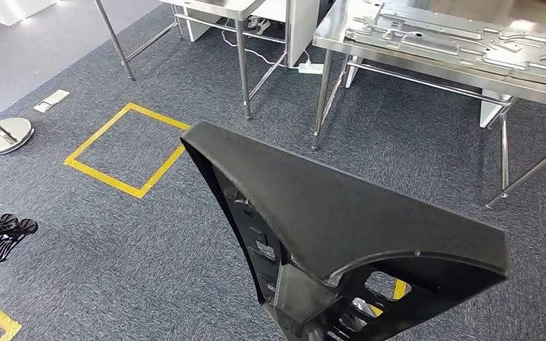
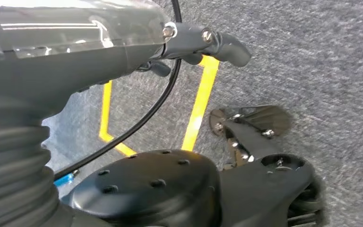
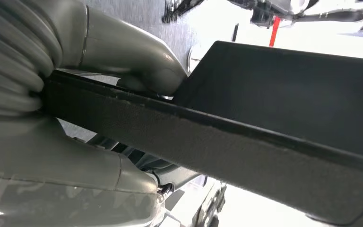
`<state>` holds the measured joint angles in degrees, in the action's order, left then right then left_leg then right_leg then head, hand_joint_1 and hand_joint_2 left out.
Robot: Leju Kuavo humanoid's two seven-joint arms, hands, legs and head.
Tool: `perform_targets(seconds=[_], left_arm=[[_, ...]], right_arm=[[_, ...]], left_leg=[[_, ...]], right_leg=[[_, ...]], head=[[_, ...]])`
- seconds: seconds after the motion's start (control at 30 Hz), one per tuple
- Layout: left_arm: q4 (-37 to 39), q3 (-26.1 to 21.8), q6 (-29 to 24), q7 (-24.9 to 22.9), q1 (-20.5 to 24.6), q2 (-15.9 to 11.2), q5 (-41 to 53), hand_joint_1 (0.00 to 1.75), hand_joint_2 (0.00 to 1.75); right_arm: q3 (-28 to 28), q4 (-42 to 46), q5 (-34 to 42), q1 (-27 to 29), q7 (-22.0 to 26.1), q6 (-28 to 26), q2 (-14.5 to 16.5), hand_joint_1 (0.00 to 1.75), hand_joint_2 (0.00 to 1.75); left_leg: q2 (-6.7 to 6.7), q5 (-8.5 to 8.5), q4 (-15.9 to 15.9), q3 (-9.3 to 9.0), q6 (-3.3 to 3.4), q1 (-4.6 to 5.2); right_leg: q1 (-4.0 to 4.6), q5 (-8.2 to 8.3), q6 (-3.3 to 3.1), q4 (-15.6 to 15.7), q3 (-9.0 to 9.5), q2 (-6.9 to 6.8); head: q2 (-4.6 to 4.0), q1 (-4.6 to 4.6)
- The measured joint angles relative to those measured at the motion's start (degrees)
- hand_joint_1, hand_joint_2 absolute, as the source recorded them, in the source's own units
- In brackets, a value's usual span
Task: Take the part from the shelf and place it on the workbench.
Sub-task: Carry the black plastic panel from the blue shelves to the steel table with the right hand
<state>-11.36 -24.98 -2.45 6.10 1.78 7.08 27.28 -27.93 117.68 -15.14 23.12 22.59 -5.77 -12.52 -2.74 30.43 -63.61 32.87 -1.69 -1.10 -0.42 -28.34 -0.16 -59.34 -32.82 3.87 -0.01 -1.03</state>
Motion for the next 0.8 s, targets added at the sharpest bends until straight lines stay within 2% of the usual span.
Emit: perform_targets(seconds=[0.03, 0.07, 0.13, 0.17, 0.2, 0.23, 0.3, 0.33, 0.37, 0.4, 0.43, 0.5, 0.53, 0.6, 0.7, 0.77, 0.8], left_arm=[[0.0, -0.1, 0.0, 0.0, -0.1, 0.0, 0.0, 0.0, 1.75], [0.0, -0.2, 0.0, 0.0, -0.2, 0.0, 0.0, 0.0, 1.75], [0.0, -0.2, 0.0, 0.1, -0.1, 0.0, 0.0, 0.0, 1.75], [0.0, -0.3, 0.0, 0.1, -0.1, 0.0, 0.0, 0.0, 1.75], [0.0, -0.3, 0.0, 0.1, 0.0, 0.0, 0.0, 0.0, 1.75], [0.0, -0.4, 0.1, 0.2, 0.0, 0.0, 0.0, 0.0, 1.75], [0.0, -0.6, 0.3, 0.3, 0.0, 0.0, 0.1, 0.0, 1.75], [0.0, -0.7, 0.4, 0.3, -0.1, 0.0, 0.2, 0.0, 1.75], [0.0, -0.7, 0.6, 0.4, -0.1, 0.0, 0.2, 0.0, 1.75], [0.0, -0.8, 0.6, 0.5, -0.1, 0.0, 0.3, 0.0, 1.75], [0.0, -0.8, 0.7, 0.6, 0.0, 0.0, 0.3, 0.0, 1.75], [0.0, -1.0, 1.0, 0.7, 0.2, 0.1, 0.5, 0.0, 1.75], [0.0, -1.0, 1.1, 0.7, 0.2, 0.1, 0.5, 0.0, 1.75], [0.0, -1.1, 1.3, 0.8, 0.3, 0.1, 0.5, 0.0, 1.75], [0.0, -1.3, 1.6, 0.9, 0.4, 0.1, 0.6, 0.0, 1.75], [0.0, -1.6, 1.8, 1.0, 0.5, 0.1, 0.6, 0.0, 1.75], [0.0, -1.6, 1.9, 1.1, 0.5, 0.1, 0.6, 0.0, 1.75]], right_arm=[[0.2, 0.1, 0.0, 0.1, 0.0, -0.1, -0.1, 1.75, 1.75], [0.5, 0.2, -0.1, 0.3, -0.1, -0.1, -0.2, 1.75, 1.75], [0.9, 0.4, -0.1, 0.7, -0.1, -0.2, -0.4, 1.75, 1.75], [1.1, 0.5, -0.1, 0.8, -0.1, -0.2, -0.5, 1.75, 1.75], [1.4, 0.5, 0.1, 0.8, -0.1, 0.0, -0.6, 1.75, 1.75], [1.6, 0.5, 0.3, 0.7, -0.1, 0.4, -0.6, 1.75, 1.75], [2.1, 0.5, 0.8, 0.1, -0.1, 1.6, -0.7, 1.75, 1.75], [2.4, 0.4, 1.0, -0.2, -0.2, 2.2, -0.7, 1.75, 1.75], [2.6, 0.3, 1.2, -0.5, -0.2, 2.8, -0.7, 1.75, 1.75], [2.8, 0.2, 1.3, -0.6, -0.2, 3.3, -0.7, 1.75, 1.75], [3.1, 0.1, 1.3, -0.8, -0.2, 3.8, -0.6, 1.75, 1.75], [3.4, 0.0, 1.3, -1.0, -0.2, 4.6, -0.6, 1.75, 1.75], [3.5, 0.0, 1.3, -1.2, -0.2, 4.8, -0.5, 1.75, 1.75], [3.7, -0.1, 1.3, -1.5, -0.2, 5.1, -0.4, 1.75, 1.75], [3.9, -0.2, 1.3, -1.6, -0.2, 5.5, -0.1, 1.75, 1.75], [4.0, -0.2, 1.3, -1.8, -0.2, 6.0, 0.1, 1.75, 1.75], [4.1, -0.2, 1.3, -2.0, -0.1, 6.2, 0.2, 1.75, 1.75]], left_leg=[[-1.13, -0.62, 2.1, -0.78, 0.05, -0.08], [-1.84, -0.56, 2.8, -1.0, 0.21, -0.05], [-1.14, -0.58, 3.1, -1.01, 0.79, 0.13], [-0.55, -0.64, 3.2, -1.09, 1.15, 0.11], [0.11, -0.72, 3.4, -1.2, 1.48, 0.0], [0.91, -0.77, 3.6, -1.29, 1.76, -0.12], [2.48, -0.71, 3.7, -1.35, 2.08, -0.06], [3.29, -0.64, 3.7, -1.35, 2.14, -0.02], [4.02, -0.55, 3.7, -1.39, 2.16, -0.01], [4.67, -0.45, 3.6, -1.47, 2.14, -0.02], [5.21, -0.32, 3.7, -1.63, 2.04, -0.04], [5.98, -0.05, 3.7, -2.02, 1.76, -0.04], [6.28, 0.1, 3.7, -2.18, 1.55, 0.08], [6.79, 0.28, 3.8, -2.4, 1.1, 0.38], [7.45, 0.47, 4.3, -3.07, 0.23, 0.51], [6.04, 1.96, 2.3, -2.54, -0.24, 0.4], [4.87, 3.5, -0.6, -1.29, -0.33, 0.33]], right_leg=[[0.0, -0.08, 0.31, -0.2, -0.21, 0.51], [-0.03, -0.07, 0.61, -0.4, -0.45, 0.98], [-0.22, 0.16, 1.16, -0.2, -0.72, 1.88], [-0.29, 0.11, 1.37, -0.3, -0.81, 1.83], [-0.24, -0.41, 1.57, -1.0, -1.21, 1.13], [-0.19, -1.56, 1.75, -3.0, -2.2, 0.11], [-0.19, -4.87, 1.98, -9.9, -5.72, -2.14], [-0.26, -6.11, 2.09, -13.4, -7.57, -2.59], [-0.33, -6.39, 2.17, -15.4, -8.65, -2.82], [-0.37, -5.63, 2.23, -15.4, -8.68, -3.01], [-0.39, -3.92, 2.25, -12.9, -7.49, -3.29], [-0.34, -0.33, 2.18, -5.6, -3.74, -4.58], [-0.12, 0.47, 2.09, -2.6, -2.23, -5.44], [0.23, 0.52, 1.73, -0.3, -1.2, -6.36], [0.24, 0.41, 0.97, 0.0, -1.14, -5.43], [-0.04, 0.44, 0.23, 0.3, -0.76, -4.72], [-0.15, 0.41, -0.09, 0.4, -0.55, -4.35]], head=[[0.0, -0.03], [0.0, -0.05], [0.0, -0.09], [0.0, -0.09], [0.0, -0.13], [0.0, -0.17], [0.0, -0.24], [0.01, -0.23], [0.01, -0.23], [0.0, -0.23], [0.0, -0.23], [0.01, -0.23], [0.01, -0.23], [0.01, -0.21], [0.01, -0.19], [0.01, -0.15], [0.0, -0.11]])
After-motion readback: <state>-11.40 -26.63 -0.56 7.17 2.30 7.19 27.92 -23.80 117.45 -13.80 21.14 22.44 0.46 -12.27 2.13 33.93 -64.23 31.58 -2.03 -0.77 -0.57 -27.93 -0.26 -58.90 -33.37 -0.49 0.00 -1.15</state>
